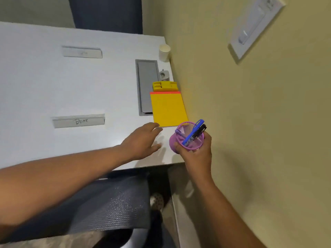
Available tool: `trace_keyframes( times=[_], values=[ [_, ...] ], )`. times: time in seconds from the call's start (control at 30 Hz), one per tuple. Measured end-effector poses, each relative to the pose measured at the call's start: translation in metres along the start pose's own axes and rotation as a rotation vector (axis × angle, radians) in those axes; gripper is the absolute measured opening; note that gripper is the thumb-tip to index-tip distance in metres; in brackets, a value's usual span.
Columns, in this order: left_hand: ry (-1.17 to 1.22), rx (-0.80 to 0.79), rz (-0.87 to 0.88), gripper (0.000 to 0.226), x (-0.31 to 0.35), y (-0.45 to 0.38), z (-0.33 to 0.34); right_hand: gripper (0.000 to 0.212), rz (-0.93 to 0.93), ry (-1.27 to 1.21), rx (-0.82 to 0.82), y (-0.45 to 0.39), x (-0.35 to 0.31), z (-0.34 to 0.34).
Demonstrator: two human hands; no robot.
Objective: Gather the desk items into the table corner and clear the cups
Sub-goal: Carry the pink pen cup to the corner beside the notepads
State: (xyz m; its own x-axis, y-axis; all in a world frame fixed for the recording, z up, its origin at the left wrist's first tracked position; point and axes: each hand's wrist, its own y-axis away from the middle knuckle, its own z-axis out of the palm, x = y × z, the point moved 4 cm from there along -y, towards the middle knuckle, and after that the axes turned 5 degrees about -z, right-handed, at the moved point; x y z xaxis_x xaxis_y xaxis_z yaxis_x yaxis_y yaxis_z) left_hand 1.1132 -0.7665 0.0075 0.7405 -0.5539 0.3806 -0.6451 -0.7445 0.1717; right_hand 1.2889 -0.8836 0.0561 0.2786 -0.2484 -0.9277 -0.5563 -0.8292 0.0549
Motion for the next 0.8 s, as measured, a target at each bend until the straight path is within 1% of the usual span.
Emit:
trace_keyframes(
  times=[0.13,0.27,0.33,0.43,0.53,0.63,0.8],
  values=[
    [-0.030,-0.036,-0.085,0.083,-0.037,-0.034,0.050,0.085,0.042,0.065,0.035,-0.042,0.048,0.024],
    [-0.036,-0.077,-0.124,0.089,-0.064,-0.055,0.092,0.092,0.039,0.098,0.095,-0.073,0.087,0.042],
    [-0.009,-0.030,-0.118,0.089,-0.072,-0.066,0.103,0.095,0.035,0.106,0.100,-0.084,0.103,0.051],
    [0.019,0.104,-0.088,0.083,-0.078,-0.084,0.103,0.097,0.046,0.092,0.139,-0.095,0.123,0.061],
    [0.025,0.213,-0.156,0.079,-0.078,-0.099,0.097,0.098,0.038,0.103,0.187,-0.100,0.130,0.067],
    [0.058,0.253,-0.231,0.082,-0.081,-0.108,0.096,0.098,0.018,0.087,0.236,-0.102,0.135,0.072],
    [0.088,0.292,-0.249,0.076,-0.093,-0.120,0.108,0.101,0.010,0.026,0.296,-0.104,0.148,0.081]
  ],
)
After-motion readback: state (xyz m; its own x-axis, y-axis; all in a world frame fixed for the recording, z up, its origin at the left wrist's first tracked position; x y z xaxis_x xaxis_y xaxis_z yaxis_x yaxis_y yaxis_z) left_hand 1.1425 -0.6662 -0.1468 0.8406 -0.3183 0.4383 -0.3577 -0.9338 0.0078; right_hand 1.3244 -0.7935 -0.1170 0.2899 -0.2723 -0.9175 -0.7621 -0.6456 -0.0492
